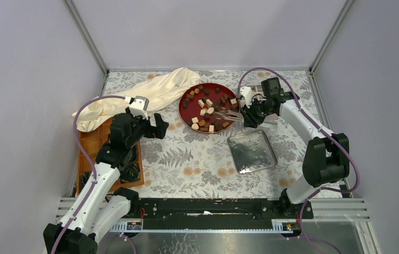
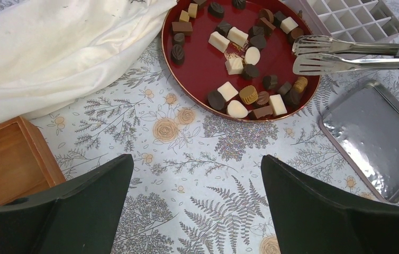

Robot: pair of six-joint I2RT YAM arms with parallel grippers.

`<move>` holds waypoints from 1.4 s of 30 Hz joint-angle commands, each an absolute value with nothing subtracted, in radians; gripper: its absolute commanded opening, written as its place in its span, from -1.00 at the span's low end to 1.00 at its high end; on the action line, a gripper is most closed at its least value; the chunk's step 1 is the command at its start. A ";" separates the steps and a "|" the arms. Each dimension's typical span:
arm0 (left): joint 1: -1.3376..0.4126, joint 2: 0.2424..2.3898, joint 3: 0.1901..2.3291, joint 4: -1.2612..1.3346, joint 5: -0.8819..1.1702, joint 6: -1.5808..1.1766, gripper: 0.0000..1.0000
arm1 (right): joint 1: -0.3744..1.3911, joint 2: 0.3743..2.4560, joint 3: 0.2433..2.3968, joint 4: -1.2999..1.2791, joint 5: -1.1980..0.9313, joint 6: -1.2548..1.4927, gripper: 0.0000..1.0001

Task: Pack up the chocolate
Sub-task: Pick up the fake chocolate from the plate.

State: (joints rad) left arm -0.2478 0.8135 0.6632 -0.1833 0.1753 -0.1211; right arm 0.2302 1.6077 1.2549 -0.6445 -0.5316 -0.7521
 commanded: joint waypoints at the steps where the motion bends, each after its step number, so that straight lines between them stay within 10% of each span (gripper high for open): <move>1: -0.250 0.793 0.663 -0.163 0.206 -0.130 0.97 | 0.239 1.615 1.298 -0.582 -0.444 -0.716 -0.08; 42: -0.238 0.770 0.661 -0.154 0.271 -0.152 0.97 | 0.388 1.875 1.425 -0.476 -0.283 -0.522 0.01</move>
State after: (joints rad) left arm -0.2440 0.7712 0.6628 -0.1818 0.2478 -0.1436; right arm 0.3691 1.8622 1.3754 -0.5037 -0.3248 -0.5278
